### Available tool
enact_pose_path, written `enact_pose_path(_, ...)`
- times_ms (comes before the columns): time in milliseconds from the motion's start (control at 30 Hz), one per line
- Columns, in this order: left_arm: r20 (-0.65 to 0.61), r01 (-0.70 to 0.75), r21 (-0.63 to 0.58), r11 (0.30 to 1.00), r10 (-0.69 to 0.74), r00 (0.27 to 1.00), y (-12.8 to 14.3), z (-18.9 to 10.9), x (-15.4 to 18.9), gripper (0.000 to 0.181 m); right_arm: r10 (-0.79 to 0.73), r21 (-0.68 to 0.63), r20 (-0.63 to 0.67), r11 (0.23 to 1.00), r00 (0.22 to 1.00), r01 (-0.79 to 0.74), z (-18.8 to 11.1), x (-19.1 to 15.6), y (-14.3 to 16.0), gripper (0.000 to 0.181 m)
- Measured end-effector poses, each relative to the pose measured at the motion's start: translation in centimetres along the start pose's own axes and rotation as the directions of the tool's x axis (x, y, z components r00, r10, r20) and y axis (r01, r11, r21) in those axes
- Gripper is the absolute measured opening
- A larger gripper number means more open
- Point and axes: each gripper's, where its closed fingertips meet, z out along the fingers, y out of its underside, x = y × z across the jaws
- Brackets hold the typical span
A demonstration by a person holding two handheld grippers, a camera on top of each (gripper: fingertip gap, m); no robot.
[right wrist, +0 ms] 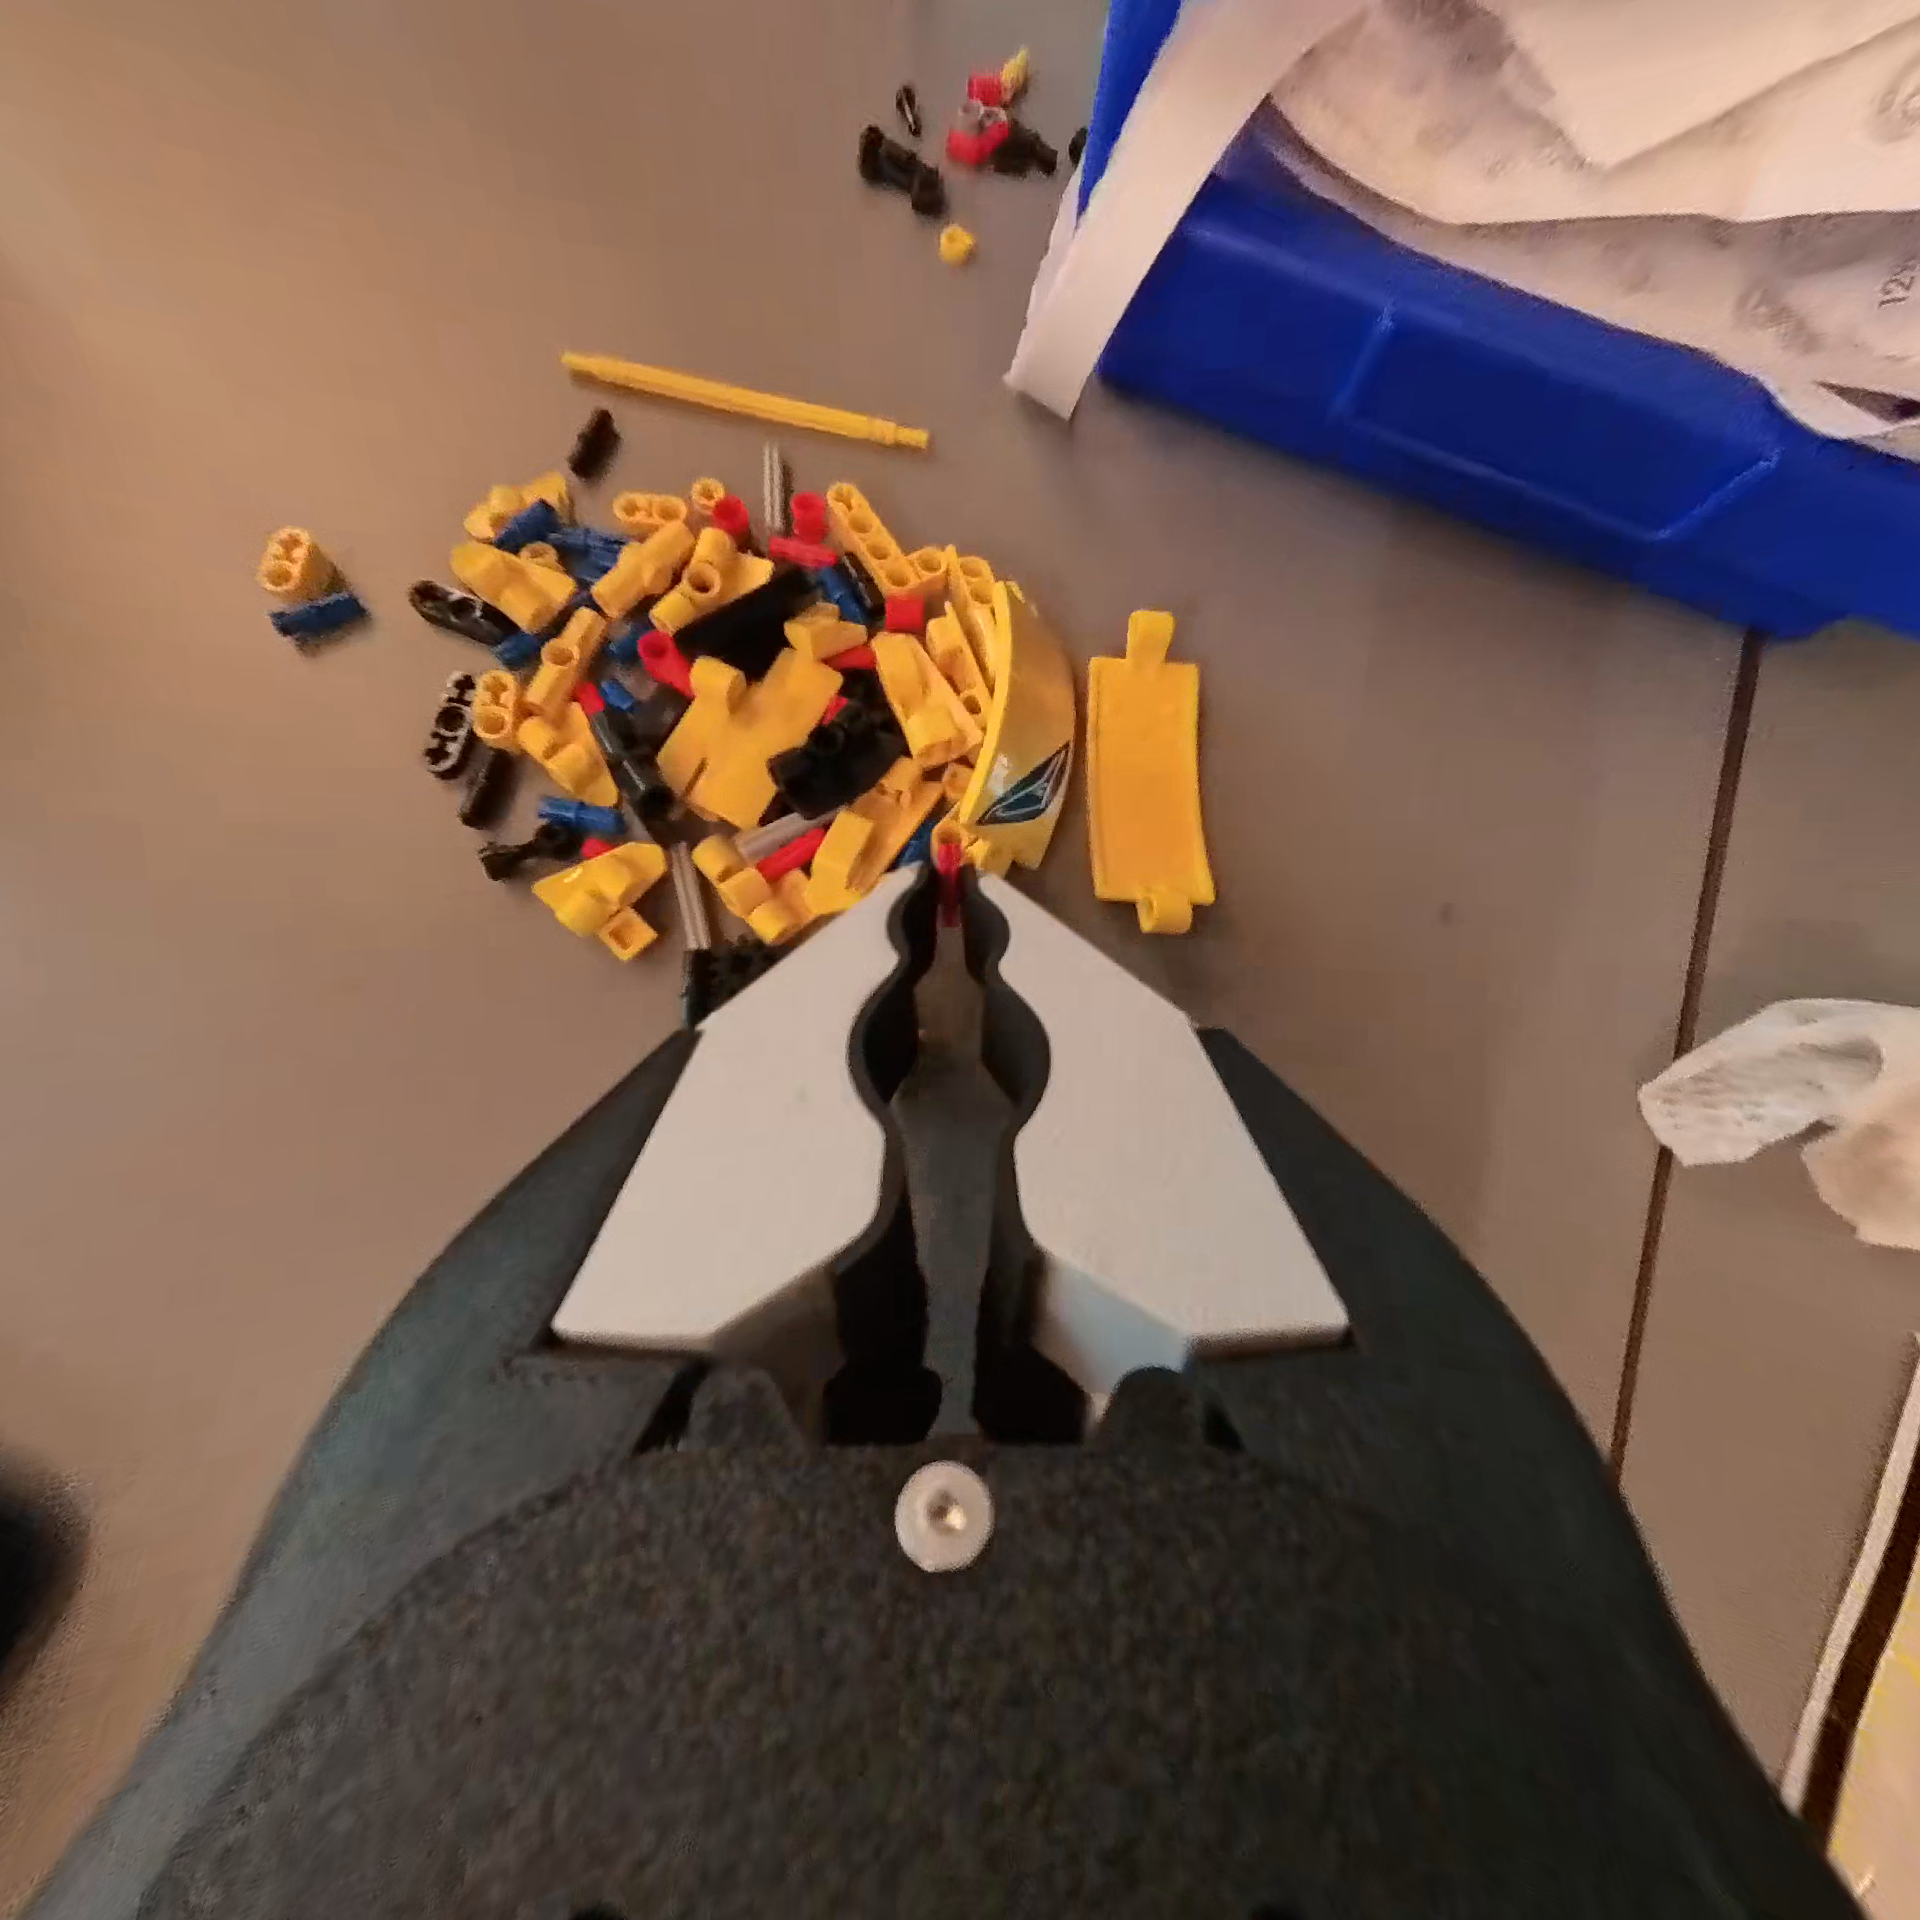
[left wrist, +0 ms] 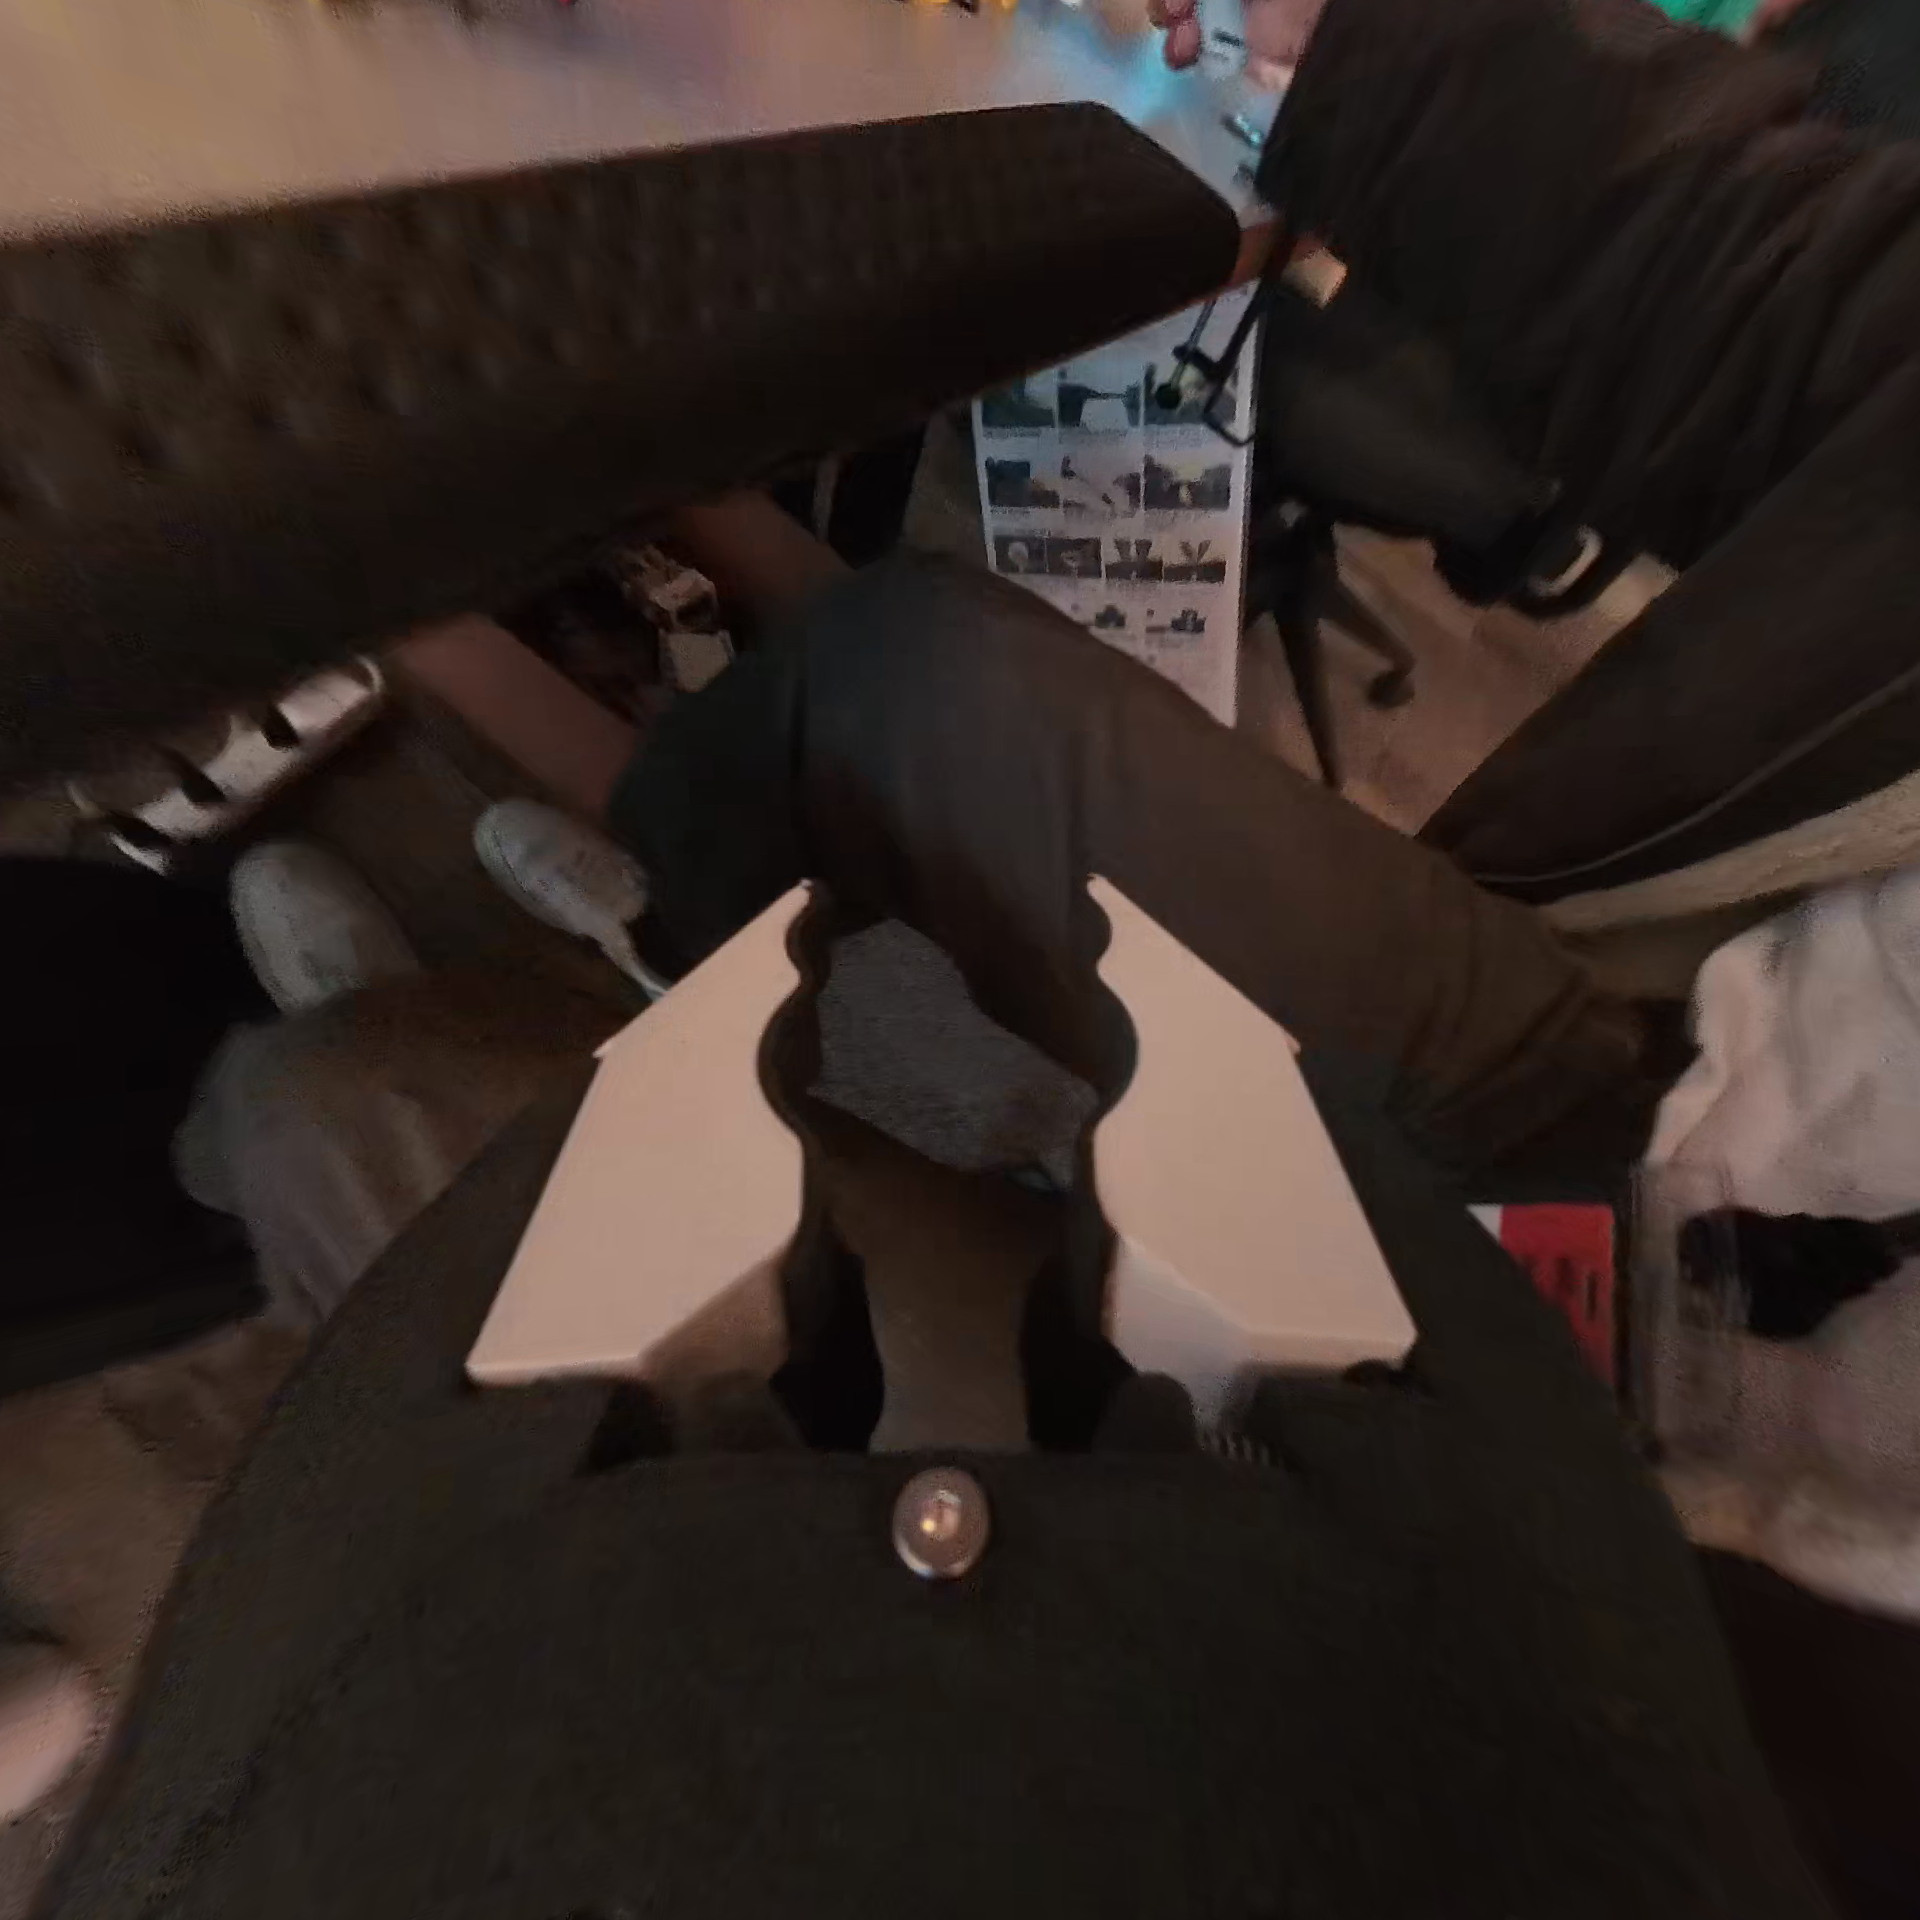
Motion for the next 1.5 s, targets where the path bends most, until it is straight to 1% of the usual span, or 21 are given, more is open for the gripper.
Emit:
enact_pose_path(67, -0.037, -0.080, -0.009, 0.997, 0.080, 0.996, -3.5, 1.0, -2.0, 0.046, -0.004, 0.003, 0.002, 1.000, 1.000, 0.004, 0.4, -0.1, 0.0, 0.003)
enact_pose_path(167, -0.079, -0.147, 0.066, 0.987, 0.152, 0.985, -9.4, 2.2, -4.2, 0.046, -0.011, 0.004, 0.005, 1.000, 1.000, 0.011, 0.9, -0.3, 0.2, 0.003)
enact_pose_path(233, -0.085, -0.184, 0.100, 0.978, 0.193, 0.978, -12.2, 2.8, -5.4, 0.046, -0.010, 0.002, 0.012, 1.000, 1.000, 0.010, 0.9, -0.4, 0.3, 0.007)
enact_pose_path(367, 0.002, -0.286, 0.150, 0.946, 0.289, 0.957, -15.5, 3.5, -7.5, 0.045, -0.035, 0.034, -0.024, 0.999, 0.999, 0.036, -0.5, -0.1, -0.7, 0.015)
enact_pose_path(467, -0.002, -0.313, 0.178, 0.933, 0.318, 0.948, -16.3, 3.9, -7.6, 0.046, -0.012, 0.111, -0.050, 0.994, 0.999, 0.018, -3.1, -0.3, -2.8, 0.025)
enact_pose_path(533, -0.001, -0.348, 0.189, 0.918, 0.355, 0.935, -16.9, 4.4, -7.9, 0.046, 0.011, 0.176, -0.038, 0.984, 0.999, -0.004, -5.2, -1.9, -4.6, 0.033)
enact_pose_path(567, 0.000, -0.375, 0.200, 0.905, 0.383, 0.924, -17.6, 4.9, -8.1, 0.046, 0.026, 0.222, -0.031, 0.975, 0.999, -0.018, -6.2, -3.2, -5.6, 0.039)
enact_pose_path(633, 0.017, -0.435, 0.232, 0.870, 0.443, 0.896, -19.6, 6.2, -8.9, 0.046, 0.017, 0.336, 0.061, 0.941, 0.998, -0.037, -8.0, -8.4, -7.9, 0.055)
enact_pose_path(733, 0.073, -0.511, 0.286, 0.811, 0.513, 0.855, -24.3, 9.3, -11.1, 0.045, -0.074, 0.437, 0.226, 0.899, 0.971, -0.033, -9.1, -18.3, -10.2, 0.058)
enact_pose_path(833, 0.073, -0.523, 0.284, 0.804, 0.525, 0.848, -29.5, 13.2, -14.4, 0.046, -0.108, 0.477, 0.354, 0.875, 0.929, -0.080, -7.8, -26.1, -11.6, 0.045)
enact_pose_path(867, 0.053, -0.505, 0.282, 0.816, 0.513, 0.857, -31.1, 14.4, -15.3, 0.046, -0.138, 0.469, 0.356, 0.882, 0.924, -0.050, -6.6, -27.5, -11.7, 0.045)
enact_pose_path(900, 0.014, -0.492, 0.263, 0.830, 0.507, 0.862, -32.1, 15.6, -16.0, 0.049, -0.176, 0.456, 0.347, 0.890, 0.921, -0.002, -5.3, -28.5, -11.6, 0.053)
enact_pose_path(933, -0.035, -0.485, 0.232, 0.843, 0.505, 0.862, -32.5, 16.7, -16.3, 0.055, -0.195, 0.455, 0.315, 0.890, 0.929, 0.032, -4.3, -28.5, -11.9, 0.058)
enact_pose_path(1000, -0.167, -0.454, 0.183, 0.872, 0.482, 0.860, -32.1, 18.2, -15.7, 0.055, -0.215, 0.503, 0.325, 0.864, 0.921, 0.024, -4.0, -28.4, -13.0, 0.043)
enact_pose_path(1067, -0.322, -0.420, 0.198, 0.886, 0.464, 0.825, -30.6, 18.2, -13.2, 0.055, -0.272, 0.533, 0.464, 0.846, 0.843, -0.020, -4.8, -29.7, -13.0, 0.040)
enact_pose_path(1133, -0.388, -0.431, 0.218, 0.876, 0.483, 0.785, -28.5, 17.8, -11.5, 0.054, -0.237, 0.528, 0.594, 0.836, 0.769, -0.150, -5.7, -29.2, -13.4, 0.035)
enact_pose_path(1200, -0.366, -0.444, 0.215, 0.870, 0.493, 0.789, -26.7, 18.2, -10.7, 0.054, -0.185, 0.428, 0.699, 0.882, 0.691, -0.196, -4.9, -28.6, -12.7, 0.040)
enact_pose_path(1267, -0.314, -0.454, 0.221, 0.863, 0.504, 0.805, -25.7, 18.7, -9.9, 0.045, -0.168, 0.315, 0.771, 0.939, 0.614, -0.139, -3.8, -29.2, -11.1, 0.041)
enact_pose_path(1333, -0.203, -0.509, 0.220, 0.832, 0.549, 0.811, -25.3, 19.5, -10.3, 0.028, -0.191, 0.322, 0.801, 0.936, 0.568, -0.140, -3.9, -29.9, -10.9, 0.037)
enact_pose_path(1400, -0.093, -0.568, 0.223, 0.792, 0.597, 0.797, -25.1, 20.4, -10.9, 0.026, -0.213, 0.337, 0.805, 0.932, 0.553, -0.131, -3.9, -30.5, -11.0, 0.033)
enact_pose_path(1500, -0.065, -0.606, 0.188, 0.773, 0.625, 0.778, -23.9, 21.2, -11.1, 0.023, -0.237, 0.339, 0.809, 0.936, 0.538, -0.099, -4.1, -31.5, -10.9, 0.032)
